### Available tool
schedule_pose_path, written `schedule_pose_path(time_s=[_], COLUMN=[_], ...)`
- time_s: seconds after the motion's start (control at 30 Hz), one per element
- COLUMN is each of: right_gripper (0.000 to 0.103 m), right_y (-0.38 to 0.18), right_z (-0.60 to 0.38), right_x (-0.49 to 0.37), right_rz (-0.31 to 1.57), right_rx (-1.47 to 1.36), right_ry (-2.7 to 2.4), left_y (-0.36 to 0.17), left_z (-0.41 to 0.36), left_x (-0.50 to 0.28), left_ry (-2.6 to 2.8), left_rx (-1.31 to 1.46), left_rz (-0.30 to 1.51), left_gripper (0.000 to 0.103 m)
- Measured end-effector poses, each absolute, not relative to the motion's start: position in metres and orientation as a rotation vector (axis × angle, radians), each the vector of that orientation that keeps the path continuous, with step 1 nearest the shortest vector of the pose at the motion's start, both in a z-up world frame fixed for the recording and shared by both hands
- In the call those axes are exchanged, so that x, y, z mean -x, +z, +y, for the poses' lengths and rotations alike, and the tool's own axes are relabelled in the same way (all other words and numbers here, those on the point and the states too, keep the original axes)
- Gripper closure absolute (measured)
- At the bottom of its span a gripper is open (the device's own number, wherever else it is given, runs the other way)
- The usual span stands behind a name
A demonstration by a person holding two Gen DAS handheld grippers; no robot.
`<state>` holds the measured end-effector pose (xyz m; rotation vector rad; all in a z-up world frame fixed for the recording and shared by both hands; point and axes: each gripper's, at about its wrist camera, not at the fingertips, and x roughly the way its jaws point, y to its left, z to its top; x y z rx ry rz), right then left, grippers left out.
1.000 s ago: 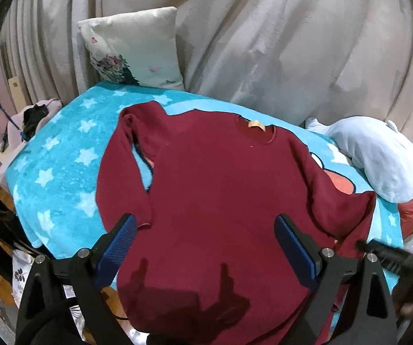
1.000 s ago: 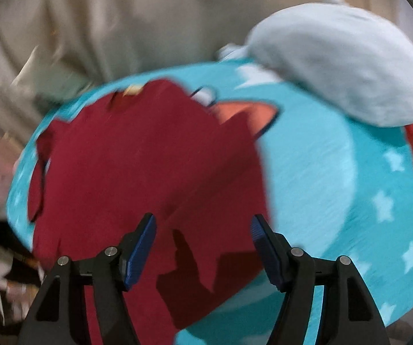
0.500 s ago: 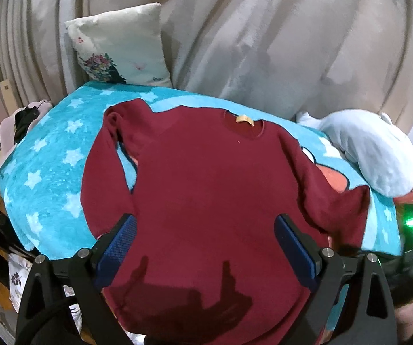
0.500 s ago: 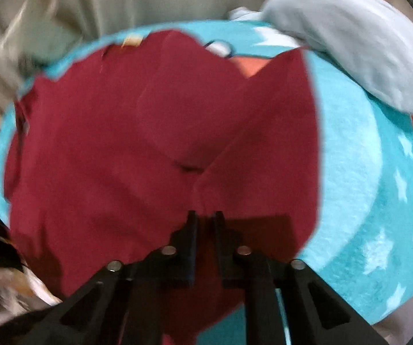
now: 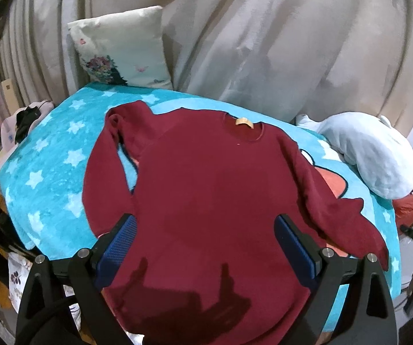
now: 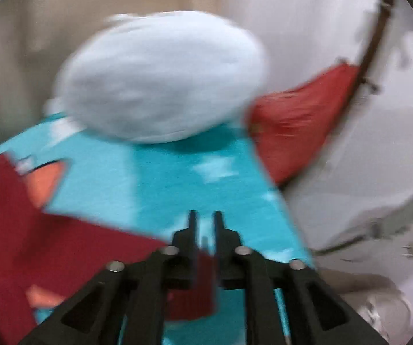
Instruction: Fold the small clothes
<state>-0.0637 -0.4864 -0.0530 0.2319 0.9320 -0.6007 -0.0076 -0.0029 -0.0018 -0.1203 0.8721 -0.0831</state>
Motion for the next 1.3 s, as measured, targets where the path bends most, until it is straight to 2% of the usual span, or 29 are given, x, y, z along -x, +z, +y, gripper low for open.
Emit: schedule_pose_path(time_s=[0.03,0.07,0.3,0.63,0.8,0.83,0.87,0.9,0.93,0.97,1.13,1.3], right_gripper=[0.04,0.029,0.029,0.029,0.029,0.033,0.052,0.064,0.085,0.094,0.099,0.099], right_y=[-0.057,-0.062,-0.111,-0.098,-0.112,-0.115,-0.119,-0.121,-0.124,-0.127,-0.118,-0.103], right_z=[-0.473,-0.467,-0.474,-0.419,-0.408,-0.408,-0.409,-0.411,-0.416,-0.418,-0.437,-0.468], right_x=[0.061,0.061,0.049,-0.051,-0.072,-0.073,-0.075,-0.076,-0.073,-0.074,-0.062,-0.059], right_rz=[0.947,0.949,1.008,0.995,1.034,1.053,1.063,1.073,1.086,1.093,1.053,1.009], right_rx=[-0.22,-0.212,-0.234,-0.09,-0.14,-0.162,-0.199,-0.268,-0.354,-0.424,-0.507,-0.342], right_ry=[-0.54,-0.507,-0.483,-0.084,0.0,0.029,0.059,0.11,0.162,0.191,0.115,-0.225], left_y=[-0.002,-0.001,-0.006,-0.006,-0.006,-0.006,-0.006,-0.007,-0.007,-0.007,-0.006,-0.003], left_z=[-0.001,0.003,0.009,-0.006,0.011,0.013,0.015,0.017,0.019,0.021,0.041,0.081], left_x=[0.009,0.01,0.013,0.024,0.023,0.023,0.022,0.021,0.02,0.018,0.009,0.007], left_ry=[-0.075,-0.066,-0.047,-0.063,0.004,0.011,0.019,0.025,0.032,0.04,0.117,0.25], left_rx=[0.124,0.129,0.146,0.062,0.102,0.108,0.116,0.123,0.131,0.142,0.169,0.2], left_rz=[0.87,0.868,0.892,0.902,0.91,0.911,0.911,0.911,0.912,0.912,0.889,0.862], left_gripper=[0.007,0.007,0.007,0.007,0.007,0.007,0.007,0.007,0.007,0.007,0.007,0.007])
